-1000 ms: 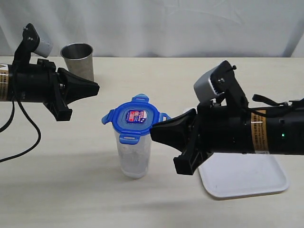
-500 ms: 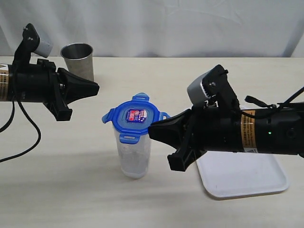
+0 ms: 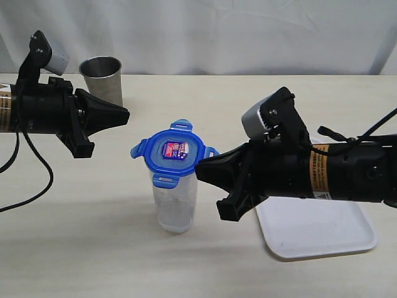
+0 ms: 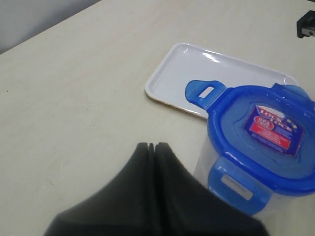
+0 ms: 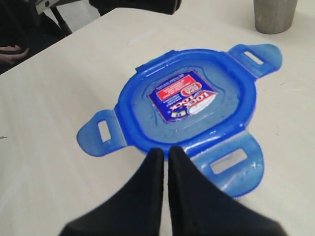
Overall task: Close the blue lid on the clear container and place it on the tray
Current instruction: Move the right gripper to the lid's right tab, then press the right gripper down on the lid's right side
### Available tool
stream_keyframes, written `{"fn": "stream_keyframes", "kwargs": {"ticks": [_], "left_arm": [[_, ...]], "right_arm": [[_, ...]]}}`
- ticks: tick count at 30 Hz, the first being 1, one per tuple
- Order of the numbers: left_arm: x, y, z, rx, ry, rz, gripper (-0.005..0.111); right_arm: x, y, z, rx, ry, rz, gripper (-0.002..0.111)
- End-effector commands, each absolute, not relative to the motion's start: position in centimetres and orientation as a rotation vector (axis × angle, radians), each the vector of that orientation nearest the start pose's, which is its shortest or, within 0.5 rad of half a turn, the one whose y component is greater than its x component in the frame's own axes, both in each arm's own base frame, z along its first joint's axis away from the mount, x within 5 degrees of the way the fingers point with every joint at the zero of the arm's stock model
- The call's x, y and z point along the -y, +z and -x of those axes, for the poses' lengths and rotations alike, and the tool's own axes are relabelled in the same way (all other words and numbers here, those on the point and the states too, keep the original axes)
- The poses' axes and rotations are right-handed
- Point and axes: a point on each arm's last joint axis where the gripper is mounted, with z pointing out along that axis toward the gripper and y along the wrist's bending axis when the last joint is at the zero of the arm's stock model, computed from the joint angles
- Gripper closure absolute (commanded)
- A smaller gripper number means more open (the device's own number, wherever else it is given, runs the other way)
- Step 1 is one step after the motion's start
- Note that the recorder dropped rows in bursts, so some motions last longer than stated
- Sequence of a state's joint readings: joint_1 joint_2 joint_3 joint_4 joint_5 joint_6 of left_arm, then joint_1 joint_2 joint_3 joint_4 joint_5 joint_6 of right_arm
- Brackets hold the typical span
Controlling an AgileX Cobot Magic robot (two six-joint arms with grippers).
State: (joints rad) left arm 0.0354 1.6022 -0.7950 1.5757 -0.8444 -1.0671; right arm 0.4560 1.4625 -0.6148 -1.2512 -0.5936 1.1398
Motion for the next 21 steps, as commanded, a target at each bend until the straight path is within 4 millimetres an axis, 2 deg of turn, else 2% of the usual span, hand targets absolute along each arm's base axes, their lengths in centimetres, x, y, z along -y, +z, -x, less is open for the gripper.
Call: {"fn": "stream_keyframes", "kwargs": {"ticks": [1,5,9,12,14,15,19,21], "left_arm": [[5.6,21.7,-29.7,-1.891,-0.634,-0.867,0.107],[5.6,21.6,-29.7,-1.889,-0.627,-0.883,0.107],[5.6,21.6,-29.7,-1.881,-0.620,-0.900,0.107],[5.6,21.7,-29.7,-1.877,-0.618,-0.898,0.107],[5.6,21.7,-29.7,-1.876,-0.620,-0.893,0.107],[5.6,21.7,-29.7,-1.876,-0.620,-0.893,0.107],[5.6,21.6,-29.7,-1.878,-0.617,-0.906,0.107],[5.6,21.6,-29.7,-1.878,-0.617,-0.906,0.107]], "right_arm": [[-16.3,21.2,-22.2,-1.939,0.836,0.862,0.104],[-16.3,21.4,-22.1,-1.929,0.831,0.878,0.104],[-16.1,22.6,-21.7,-1.884,0.818,0.878,0.104],[-15.7,24.5,-21.2,-1.800,0.801,0.854,0.104],[-15.6,26.0,-21.7,-1.697,0.782,0.773,0.104],[-15.6,26.1,-22.2,-1.703,0.767,0.751,0.104],[-17.4,25.0,-24.9,-1.783,0.812,0.804,0.104],[-18.2,23.1,-25.7,-1.866,0.837,0.849,0.104]]}}
